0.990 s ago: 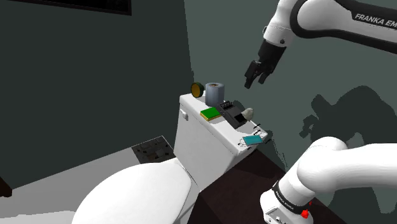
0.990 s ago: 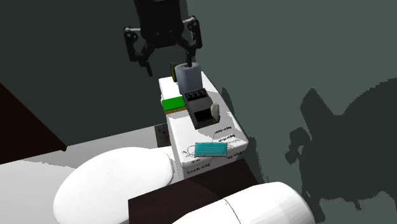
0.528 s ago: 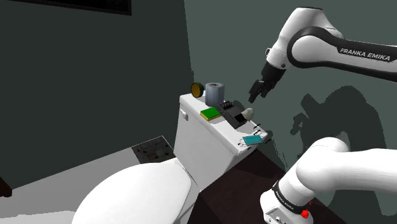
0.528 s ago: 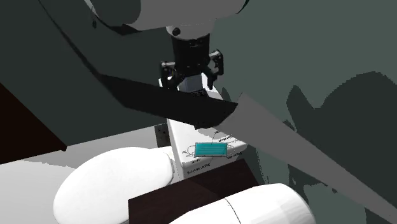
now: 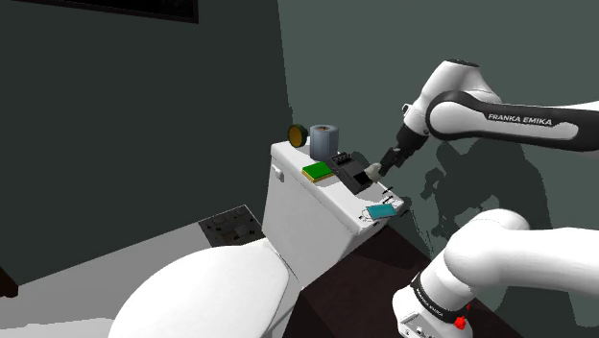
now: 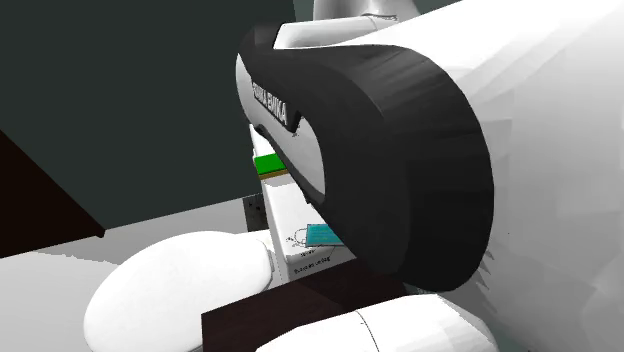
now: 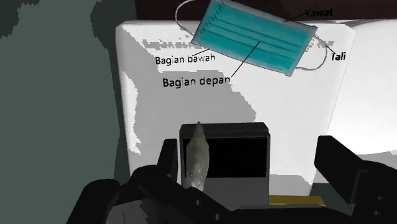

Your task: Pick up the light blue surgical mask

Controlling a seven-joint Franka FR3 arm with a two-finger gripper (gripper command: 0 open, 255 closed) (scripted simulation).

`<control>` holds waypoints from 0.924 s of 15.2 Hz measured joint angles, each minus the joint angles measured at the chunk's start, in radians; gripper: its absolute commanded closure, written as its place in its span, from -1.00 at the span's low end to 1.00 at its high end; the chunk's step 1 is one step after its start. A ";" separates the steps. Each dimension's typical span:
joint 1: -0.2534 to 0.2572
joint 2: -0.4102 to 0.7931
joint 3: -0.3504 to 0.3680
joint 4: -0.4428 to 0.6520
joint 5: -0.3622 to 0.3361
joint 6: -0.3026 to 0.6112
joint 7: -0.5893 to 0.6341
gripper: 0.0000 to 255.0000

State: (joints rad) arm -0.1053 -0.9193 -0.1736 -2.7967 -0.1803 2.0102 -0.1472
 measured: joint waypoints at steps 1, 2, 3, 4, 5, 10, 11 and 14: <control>-0.013 0.002 -0.020 -0.025 -0.016 0.031 -0.017 -1.00; -0.024 0.013 -0.041 -0.042 -0.031 0.063 -0.035 -1.00; -0.040 0.016 -0.065 -0.069 -0.049 0.097 -0.054 -1.00; -0.052 0.033 -0.086 -0.080 -0.064 0.128 -0.072 -1.00; -0.058 0.039 -0.096 -0.092 -0.072 0.149 -0.079 -1.00; -0.065 0.089 -0.115 -0.142 -0.092 0.250 -0.079 -1.00; -0.068 0.093 -0.117 -0.156 -0.096 0.267 -0.077 -1.00; -0.069 0.110 -0.121 -0.165 -0.101 0.294 -0.076 1.00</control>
State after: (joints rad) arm -0.1742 -0.8094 -0.2950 -2.9619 -0.2808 2.3042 -0.2233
